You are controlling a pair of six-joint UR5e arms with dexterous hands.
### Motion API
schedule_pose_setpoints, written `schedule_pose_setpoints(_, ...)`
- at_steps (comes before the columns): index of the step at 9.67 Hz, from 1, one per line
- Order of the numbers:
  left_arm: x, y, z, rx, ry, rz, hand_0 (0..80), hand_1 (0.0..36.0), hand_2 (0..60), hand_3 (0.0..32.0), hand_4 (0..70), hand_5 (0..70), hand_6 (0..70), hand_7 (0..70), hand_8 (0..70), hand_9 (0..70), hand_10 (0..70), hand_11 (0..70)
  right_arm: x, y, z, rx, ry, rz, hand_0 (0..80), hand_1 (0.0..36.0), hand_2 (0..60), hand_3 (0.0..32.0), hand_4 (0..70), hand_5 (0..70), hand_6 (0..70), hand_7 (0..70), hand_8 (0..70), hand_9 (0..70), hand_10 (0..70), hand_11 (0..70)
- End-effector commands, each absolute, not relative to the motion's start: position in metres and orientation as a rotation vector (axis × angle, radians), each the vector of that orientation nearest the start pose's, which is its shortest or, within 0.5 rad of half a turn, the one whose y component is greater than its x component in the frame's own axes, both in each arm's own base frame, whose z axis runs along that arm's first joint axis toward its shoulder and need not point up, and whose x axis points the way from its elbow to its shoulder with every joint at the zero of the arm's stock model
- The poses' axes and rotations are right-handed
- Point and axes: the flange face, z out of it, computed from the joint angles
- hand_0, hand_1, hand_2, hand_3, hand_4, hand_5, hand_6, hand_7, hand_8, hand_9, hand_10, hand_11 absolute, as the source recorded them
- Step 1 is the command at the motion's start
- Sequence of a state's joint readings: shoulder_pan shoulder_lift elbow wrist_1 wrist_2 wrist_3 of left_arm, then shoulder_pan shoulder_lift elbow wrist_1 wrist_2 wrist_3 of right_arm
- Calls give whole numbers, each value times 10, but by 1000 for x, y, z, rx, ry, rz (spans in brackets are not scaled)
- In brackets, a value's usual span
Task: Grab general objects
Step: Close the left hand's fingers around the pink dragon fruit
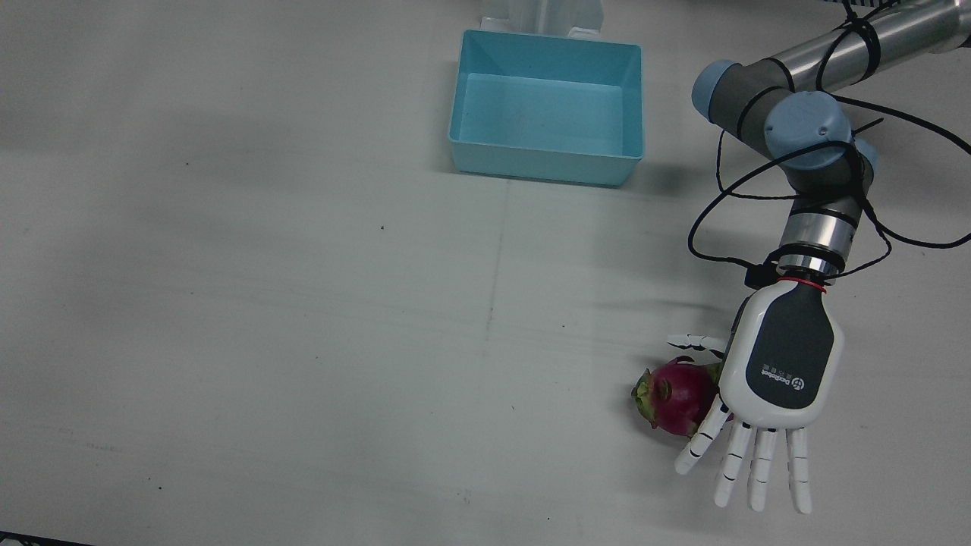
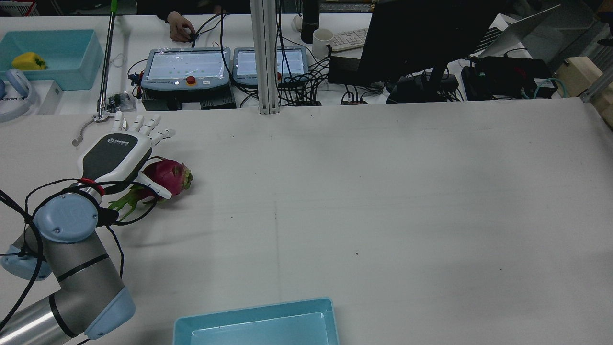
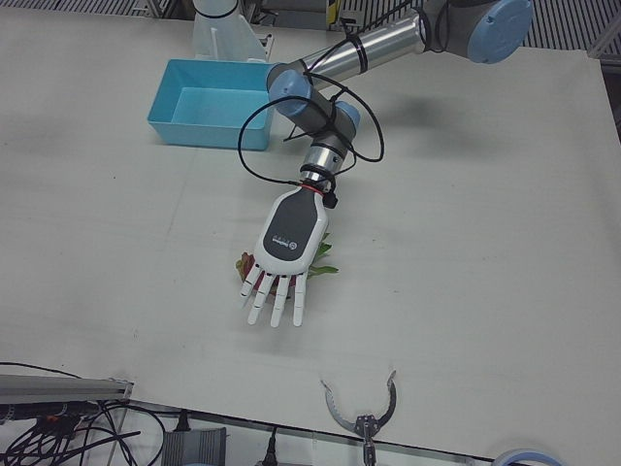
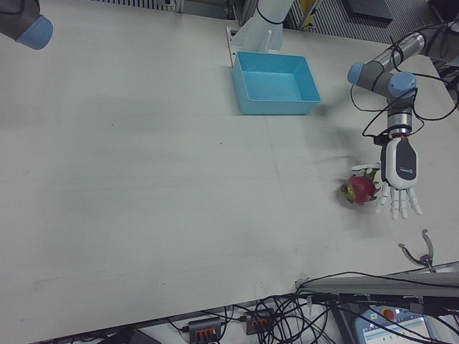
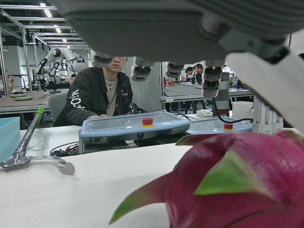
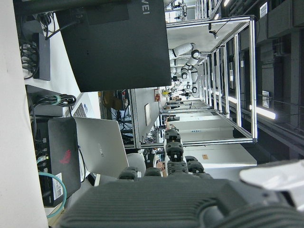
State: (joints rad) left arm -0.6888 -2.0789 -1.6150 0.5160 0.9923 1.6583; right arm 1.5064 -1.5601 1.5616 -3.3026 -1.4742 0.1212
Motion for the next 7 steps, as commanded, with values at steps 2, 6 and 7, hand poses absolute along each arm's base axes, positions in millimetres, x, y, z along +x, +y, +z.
schedule_pose_setpoints(2,372,-552,445,1080,1283,-876,447,99,103,204,0,151,1,70,115,0,2,7,112,-487,701,71,1971,-2308,0,0,0,0,0,0,0,0,0,0,0,0)
schedule_pose_setpoints(6,381,-554,469,1065,1244,-865,446,99,106,212,0,157,0,66,117,0,0,2,111,-487,701,73,1972,-2309,0,0,0,0,0,0,0,0,0,0,0,0)
schedule_pose_setpoints(7,384,-555,479,1062,1231,-861,453,103,109,204,0,167,1,66,117,0,0,3,111,-487,701,73,1972,-2309,0,0,0,0,0,0,0,0,0,0,0,0)
